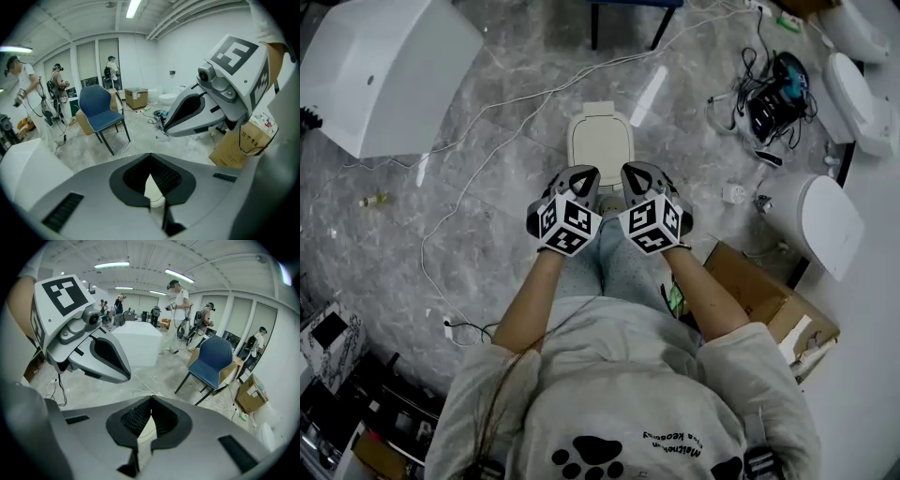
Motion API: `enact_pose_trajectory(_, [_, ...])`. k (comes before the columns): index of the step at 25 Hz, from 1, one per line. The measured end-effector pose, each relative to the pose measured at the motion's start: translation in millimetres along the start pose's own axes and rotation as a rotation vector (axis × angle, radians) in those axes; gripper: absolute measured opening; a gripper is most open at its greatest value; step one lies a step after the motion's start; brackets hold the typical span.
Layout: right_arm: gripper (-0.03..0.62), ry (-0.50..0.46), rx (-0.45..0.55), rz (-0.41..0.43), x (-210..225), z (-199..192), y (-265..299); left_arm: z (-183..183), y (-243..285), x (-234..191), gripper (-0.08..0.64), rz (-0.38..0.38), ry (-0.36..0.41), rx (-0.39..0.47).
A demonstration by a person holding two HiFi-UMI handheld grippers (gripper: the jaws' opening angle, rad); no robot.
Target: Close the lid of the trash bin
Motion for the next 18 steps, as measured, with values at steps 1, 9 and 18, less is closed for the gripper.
enact_pose_trajectory(1, [0.032,0.014,0.015,-0.011,0.7,6.5,-13.1,8.7,-11.5,1.0,0.02,0.013,-0.006,0.015])
enact_pose_trajectory(9, [0.032,0.08,0.158,-0.1,9.9,56.1,-114.0,74.8,-101.0,2.1,0.02,0.118,-0.09,0.16])
enact_pose_trajectory(18, [0.032,0.123,0.297,-0.155,6.1,94.0,-198.0,121.3,-179.4,19.3,0.02,0.205,-0.15,0.312])
Point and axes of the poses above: the fingertips, and each gripper's own axes: y forward along the fingers, x to its right, z out of its top, the point moved 5 cm from there along -y, backward along the fingers, and after that the axes turned 2 degrees about -x, right-handed, at the moved point
